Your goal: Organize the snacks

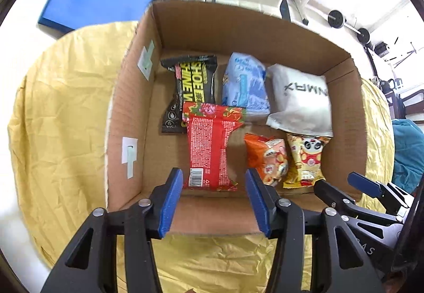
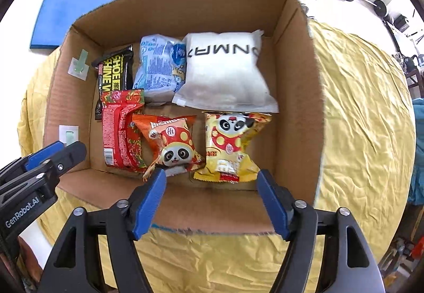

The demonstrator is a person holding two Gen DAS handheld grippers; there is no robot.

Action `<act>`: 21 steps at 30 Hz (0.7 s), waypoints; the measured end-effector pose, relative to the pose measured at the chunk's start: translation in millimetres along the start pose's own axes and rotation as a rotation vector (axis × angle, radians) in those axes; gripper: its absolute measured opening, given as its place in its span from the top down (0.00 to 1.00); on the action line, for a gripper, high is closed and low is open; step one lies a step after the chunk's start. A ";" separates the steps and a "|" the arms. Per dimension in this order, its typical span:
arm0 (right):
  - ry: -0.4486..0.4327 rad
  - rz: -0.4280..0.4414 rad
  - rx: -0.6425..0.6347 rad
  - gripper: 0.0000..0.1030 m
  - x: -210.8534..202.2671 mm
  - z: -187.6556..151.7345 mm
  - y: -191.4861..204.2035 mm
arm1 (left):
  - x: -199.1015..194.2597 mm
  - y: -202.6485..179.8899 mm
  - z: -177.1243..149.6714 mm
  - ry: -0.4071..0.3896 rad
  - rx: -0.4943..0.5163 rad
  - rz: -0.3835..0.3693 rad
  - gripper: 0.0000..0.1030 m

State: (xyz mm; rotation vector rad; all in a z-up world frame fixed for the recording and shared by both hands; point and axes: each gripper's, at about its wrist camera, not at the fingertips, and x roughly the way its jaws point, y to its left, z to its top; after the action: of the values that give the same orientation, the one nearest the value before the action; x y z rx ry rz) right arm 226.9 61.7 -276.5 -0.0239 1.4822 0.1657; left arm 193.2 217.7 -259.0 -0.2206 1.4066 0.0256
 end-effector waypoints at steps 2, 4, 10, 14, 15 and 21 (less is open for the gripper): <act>-0.011 0.000 0.001 0.21 -6.3 -4.4 -3.5 | -6.9 0.9 2.4 -0.027 0.000 0.003 0.44; -0.030 -0.008 0.002 0.15 -16.0 -5.7 -9.6 | -14.3 0.9 1.3 -0.055 0.006 0.013 0.37; -0.077 -0.032 0.005 0.00 -45.5 -16.2 -19.4 | -35.2 0.4 -2.5 -0.112 0.022 0.068 0.08; -0.126 -0.026 0.000 0.00 -71.8 -26.4 -23.0 | -55.9 -5.8 -12.6 -0.157 0.033 0.077 0.07; -0.137 -0.025 -0.001 0.00 -81.2 -30.8 -24.6 | -62.7 -8.2 -16.5 -0.169 0.035 0.077 0.07; -0.213 0.002 -0.010 0.00 -148.3 -63.3 -34.9 | -121.2 -26.7 -43.9 -0.254 0.043 0.058 0.07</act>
State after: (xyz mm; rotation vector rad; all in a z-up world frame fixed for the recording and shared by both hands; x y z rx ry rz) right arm 156.9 5.5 -138.1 -0.0121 1.2691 0.1723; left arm 134.1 197.8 -143.0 -0.1353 1.1594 0.0682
